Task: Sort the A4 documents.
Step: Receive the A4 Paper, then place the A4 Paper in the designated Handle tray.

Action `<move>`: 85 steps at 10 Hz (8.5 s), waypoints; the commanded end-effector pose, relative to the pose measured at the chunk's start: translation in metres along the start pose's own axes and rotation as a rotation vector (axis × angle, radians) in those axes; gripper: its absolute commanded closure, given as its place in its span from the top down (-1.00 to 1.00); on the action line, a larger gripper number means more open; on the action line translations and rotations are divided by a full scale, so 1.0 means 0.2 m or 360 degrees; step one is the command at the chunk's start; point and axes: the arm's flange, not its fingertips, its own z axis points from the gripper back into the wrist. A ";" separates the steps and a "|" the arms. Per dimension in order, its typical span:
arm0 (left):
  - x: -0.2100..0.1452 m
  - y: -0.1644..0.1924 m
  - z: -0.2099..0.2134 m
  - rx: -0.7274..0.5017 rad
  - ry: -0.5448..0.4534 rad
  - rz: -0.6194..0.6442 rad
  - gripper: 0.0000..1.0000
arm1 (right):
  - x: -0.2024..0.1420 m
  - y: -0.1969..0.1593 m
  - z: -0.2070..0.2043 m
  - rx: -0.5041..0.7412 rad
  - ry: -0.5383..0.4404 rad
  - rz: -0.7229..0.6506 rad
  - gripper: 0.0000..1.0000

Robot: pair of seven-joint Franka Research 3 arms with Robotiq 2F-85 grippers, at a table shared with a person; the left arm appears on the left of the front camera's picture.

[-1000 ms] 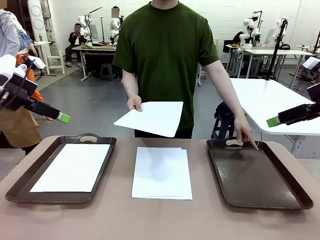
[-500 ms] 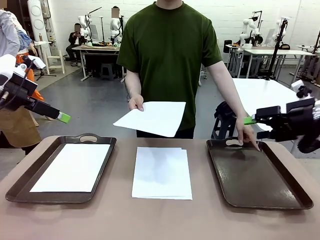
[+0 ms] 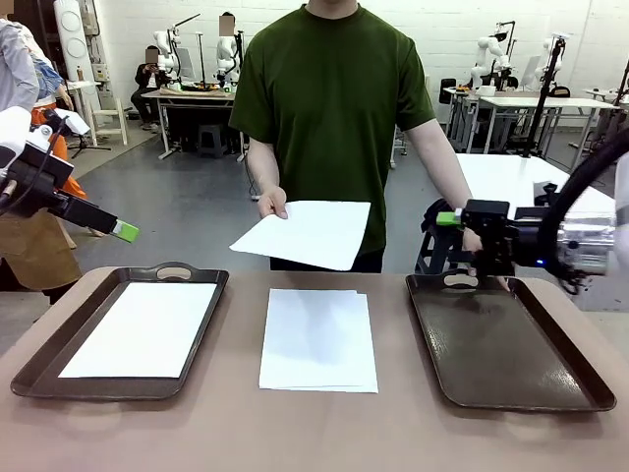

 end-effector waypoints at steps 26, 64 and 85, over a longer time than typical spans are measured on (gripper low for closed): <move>0.00 0.00 0.00 0.0000 0.0000 0.0004 1.00 | 0.02 -0.23 -1.01 0.0316 0.0201 -0.0305 0.10; 0.00 0.00 0.00 0.0000 0.0000 0.0004 1.00 | 0.08 -0.34 0.21 -0.0087 0.0511 -0.0242 -0.97; 0.00 0.00 0.00 0.0000 0.0000 0.0004 1.00 | 0.47 -0.64 0.25 -0.0938 0.0761 -0.0044 -0.97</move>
